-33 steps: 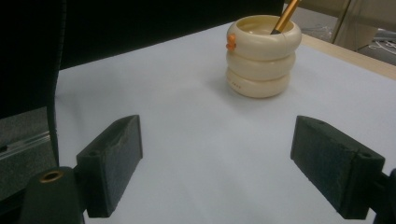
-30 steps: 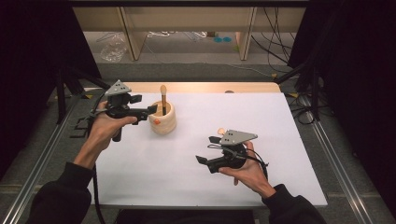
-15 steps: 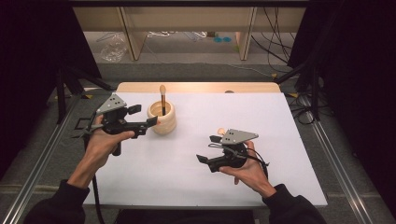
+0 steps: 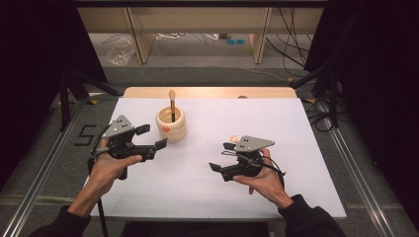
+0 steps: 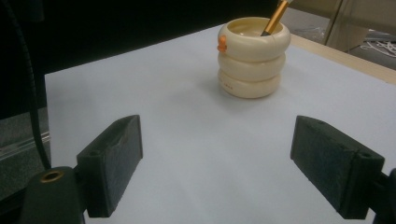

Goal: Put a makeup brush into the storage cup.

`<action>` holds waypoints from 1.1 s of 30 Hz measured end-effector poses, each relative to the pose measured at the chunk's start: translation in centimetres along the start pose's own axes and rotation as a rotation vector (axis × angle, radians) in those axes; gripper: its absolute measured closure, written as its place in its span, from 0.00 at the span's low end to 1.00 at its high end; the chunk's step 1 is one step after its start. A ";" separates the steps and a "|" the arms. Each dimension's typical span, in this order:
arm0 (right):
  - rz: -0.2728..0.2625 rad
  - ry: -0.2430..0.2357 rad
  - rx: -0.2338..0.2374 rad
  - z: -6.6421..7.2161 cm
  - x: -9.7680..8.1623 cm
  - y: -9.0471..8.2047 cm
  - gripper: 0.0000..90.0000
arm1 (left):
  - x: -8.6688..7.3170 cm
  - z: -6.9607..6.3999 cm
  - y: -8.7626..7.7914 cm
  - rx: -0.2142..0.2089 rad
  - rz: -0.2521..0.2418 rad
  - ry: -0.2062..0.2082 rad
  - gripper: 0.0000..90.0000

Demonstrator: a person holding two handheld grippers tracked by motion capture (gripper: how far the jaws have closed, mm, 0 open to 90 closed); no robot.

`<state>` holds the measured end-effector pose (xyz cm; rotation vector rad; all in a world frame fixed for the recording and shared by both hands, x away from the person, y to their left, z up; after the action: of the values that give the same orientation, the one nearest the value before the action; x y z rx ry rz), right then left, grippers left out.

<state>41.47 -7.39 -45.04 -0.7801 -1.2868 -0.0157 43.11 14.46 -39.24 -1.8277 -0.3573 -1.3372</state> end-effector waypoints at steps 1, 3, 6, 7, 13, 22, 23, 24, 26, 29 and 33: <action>0.002 0.000 -0.005 -0.1 0.0 0.0 0.20 | -0.1 0.0 -0.1 0.003 0.004 0.006 0.22; 0.000 -0.003 -0.008 -0.1 0.0 -0.1 0.20 | -0.1 -0.1 -0.1 0.013 -0.009 0.008 0.22; 0.002 -0.003 -0.004 -0.1 0.0 -0.1 0.20 | -0.7 -0.5 -0.1 0.015 -0.005 0.018 0.22; -0.011 -0.002 -0.007 -0.2 0.1 -0.1 0.20 | -0.9 -0.7 -0.1 0.013 -0.004 0.017 0.22; -0.001 0.000 -0.019 -0.5 -0.1 -0.3 0.20 | -2.5 -1.9 0.1 0.006 0.009 0.023 0.22; -0.005 0.007 -0.021 -0.6 -0.1 -0.3 0.20 | -4.0 -3.3 0.0 0.009 0.024 0.045 0.21; 0.000 0.005 -0.019 -0.6 -0.1 -0.3 0.20 | -4.0 -3.4 0.0 0.010 0.018 0.036 0.20; -0.004 0.002 -0.027 -0.6 -0.1 -0.3 0.20 | -4.1 -3.4 -0.1 0.018 0.018 0.049 0.20; -0.003 0.002 -0.024 -0.6 -0.1 -0.3 0.20 | -4.3 -3.5 -0.2 0.021 0.018 0.037 0.20; -0.009 0.006 -0.014 -0.5 -0.1 -0.3 0.19 | -4.4 -3.4 -0.4 0.025 -0.005 0.021 0.20; -0.001 0.002 -0.023 -0.7 -0.2 -0.4 0.19 | -4.7 -3.2 -0.4 0.024 -0.012 0.022 0.21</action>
<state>41.86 -8.14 -45.00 -0.7988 -1.2867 -0.0324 38.84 13.43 -42.95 -1.7929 -0.3714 -1.3542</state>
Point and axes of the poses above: each handheld gripper's, and its own axes: y roughly forward along the jaws, x roughly out of its top, z roughly to its left, the point moved 9 cm from there along y, roughly forward along the jaws, and after that the axes turned 5 degrees about z, right-handed, at the moved point
